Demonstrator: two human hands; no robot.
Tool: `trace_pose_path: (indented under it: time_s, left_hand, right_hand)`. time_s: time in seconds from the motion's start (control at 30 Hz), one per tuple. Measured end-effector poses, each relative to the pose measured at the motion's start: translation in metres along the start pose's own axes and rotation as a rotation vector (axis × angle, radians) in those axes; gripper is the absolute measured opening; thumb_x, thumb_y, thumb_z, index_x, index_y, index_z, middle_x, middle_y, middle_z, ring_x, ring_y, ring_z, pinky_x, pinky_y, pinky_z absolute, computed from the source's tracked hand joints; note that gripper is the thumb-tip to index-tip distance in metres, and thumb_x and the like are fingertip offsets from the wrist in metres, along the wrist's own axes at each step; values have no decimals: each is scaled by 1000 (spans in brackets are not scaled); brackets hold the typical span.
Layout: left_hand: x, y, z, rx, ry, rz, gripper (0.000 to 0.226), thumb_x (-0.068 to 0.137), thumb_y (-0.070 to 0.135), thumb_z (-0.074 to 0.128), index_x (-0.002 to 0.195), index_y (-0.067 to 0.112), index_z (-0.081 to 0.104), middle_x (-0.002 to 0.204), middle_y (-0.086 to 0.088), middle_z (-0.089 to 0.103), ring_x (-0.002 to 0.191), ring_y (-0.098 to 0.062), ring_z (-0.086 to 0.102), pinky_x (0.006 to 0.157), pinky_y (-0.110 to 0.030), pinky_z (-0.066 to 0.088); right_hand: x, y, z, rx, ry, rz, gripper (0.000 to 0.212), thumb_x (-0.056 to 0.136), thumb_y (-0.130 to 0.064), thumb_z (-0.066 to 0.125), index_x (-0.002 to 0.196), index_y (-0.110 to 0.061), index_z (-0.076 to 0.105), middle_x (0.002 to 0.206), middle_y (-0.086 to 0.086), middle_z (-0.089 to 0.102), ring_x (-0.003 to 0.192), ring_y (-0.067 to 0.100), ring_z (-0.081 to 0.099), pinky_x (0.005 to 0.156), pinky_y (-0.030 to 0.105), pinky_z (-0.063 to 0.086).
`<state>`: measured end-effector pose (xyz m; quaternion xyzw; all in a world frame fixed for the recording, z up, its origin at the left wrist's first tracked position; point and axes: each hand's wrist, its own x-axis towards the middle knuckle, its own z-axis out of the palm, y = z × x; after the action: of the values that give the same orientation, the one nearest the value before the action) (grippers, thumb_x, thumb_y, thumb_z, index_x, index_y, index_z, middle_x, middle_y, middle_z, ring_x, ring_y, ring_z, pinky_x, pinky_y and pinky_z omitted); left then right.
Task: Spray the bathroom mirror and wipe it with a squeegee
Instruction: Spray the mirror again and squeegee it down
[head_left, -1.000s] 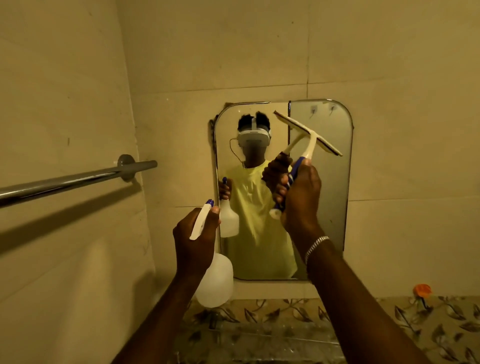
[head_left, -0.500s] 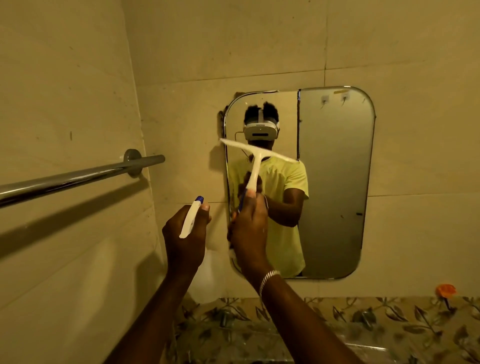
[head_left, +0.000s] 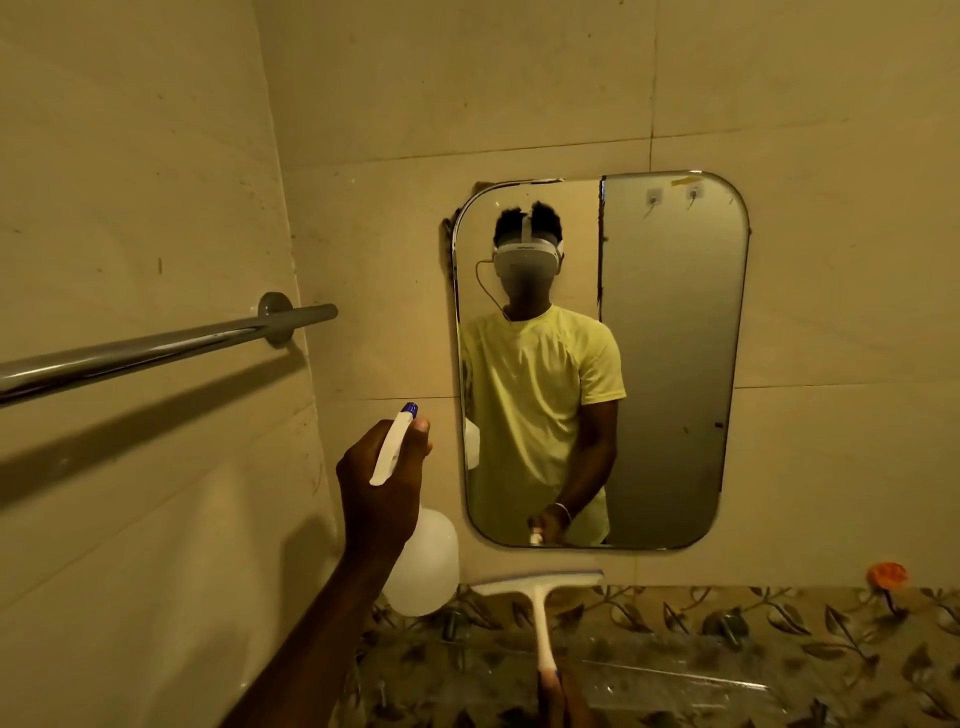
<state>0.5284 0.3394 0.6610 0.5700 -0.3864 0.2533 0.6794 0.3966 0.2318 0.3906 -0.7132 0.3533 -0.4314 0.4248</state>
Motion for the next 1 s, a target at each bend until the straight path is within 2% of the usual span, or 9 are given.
trace_pose_path:
  time_s: [0.07, 0.13, 0.2, 0.27, 0.37, 0.5, 0.63, 0.83, 1.0]
  left_hand:
    - [-1, 2, -2, 8, -8, 13, 19, 98, 24, 63, 91, 10, 74, 76, 1, 73, 77, -10, 71, 68, -8, 52]
    - [1, 1, -3, 11, -8, 16, 20, 99, 24, 63, 91, 10, 74, 76, 1, 73, 77, -11, 71, 69, -9, 52]
    - [4, 1, -2, 5, -4, 16, 17, 99, 26, 63, 91, 15, 73, 77, 1, 74, 77, -12, 71, 70, -11, 53]
    - [5, 4, 1, 7, -7, 24, 20, 100, 28, 62, 91, 15, 73, 78, 2, 74, 77, -12, 71, 70, -11, 53]
    - [6, 10, 9, -18, -17, 47, 30, 99, 36, 61, 92, 10, 74, 78, 1, 74, 77, -11, 71, 71, -10, 52]
    - [8, 13, 20, -78, -22, 68, 44, 94, 46, 58, 95, 6, 75, 78, -4, 73, 76, -14, 71, 70, -14, 55]
    - [7, 8, 30, -39, -23, 80, 46, 95, 47, 57, 94, 4, 74, 79, -6, 73, 77, -13, 70, 71, -7, 51]
    - [7, -9, 45, 4, -54, 114, 41, 97, 39, 59, 93, 1, 74, 82, -6, 74, 76, -6, 69, 72, -7, 49]
    - [4, -16, 58, 9, -54, 62, 31, 98, 29, 62, 94, 1, 74, 80, -6, 73, 76, -6, 68, 68, -7, 49]
  right_hand:
    - [-1, -10, -11, -122, 125, -102, 19, 95, -38, 53, 107, -33, 67, 93, 7, 79, 85, 17, 72, 87, -8, 36]
    - [-1, -34, -45, -88, 145, -126, 24, 93, -43, 50, 95, -29, 70, 80, 4, 77, 77, 16, 71, 84, -5, 38]
    - [5, -67, -69, 11, 19, -127, 51, 88, -63, 43, 84, -20, 70, 62, -3, 69, 61, 8, 63, 64, 8, 46]
    - [30, -114, -95, 193, -23, -124, 63, 94, -73, 38, 87, -16, 65, 58, 1, 61, 49, 12, 53, 49, 26, 43]
    - [78, -195, -135, 311, 36, -230, 45, 106, -50, 38, 96, -12, 60, 64, 1, 52, 47, 10, 46, 42, 26, 39]
    - [136, -283, -167, 317, 126, -407, 32, 110, -45, 38, 101, -24, 61, 77, -1, 60, 59, 13, 56, 47, 25, 48]
    - [187, -334, -178, 345, 127, -441, 40, 107, -52, 38, 102, -17, 59, 82, 6, 64, 66, 21, 60, 56, 37, 52]
    - [202, -295, -161, 227, 155, -464, 55, 105, -60, 34, 109, -14, 64, 91, 16, 71, 74, 28, 69, 64, 44, 58]
    - [138, -162, -127, 132, 175, -342, 51, 108, -54, 31, 119, -17, 64, 79, 0, 63, 64, 8, 58, 53, 23, 44]
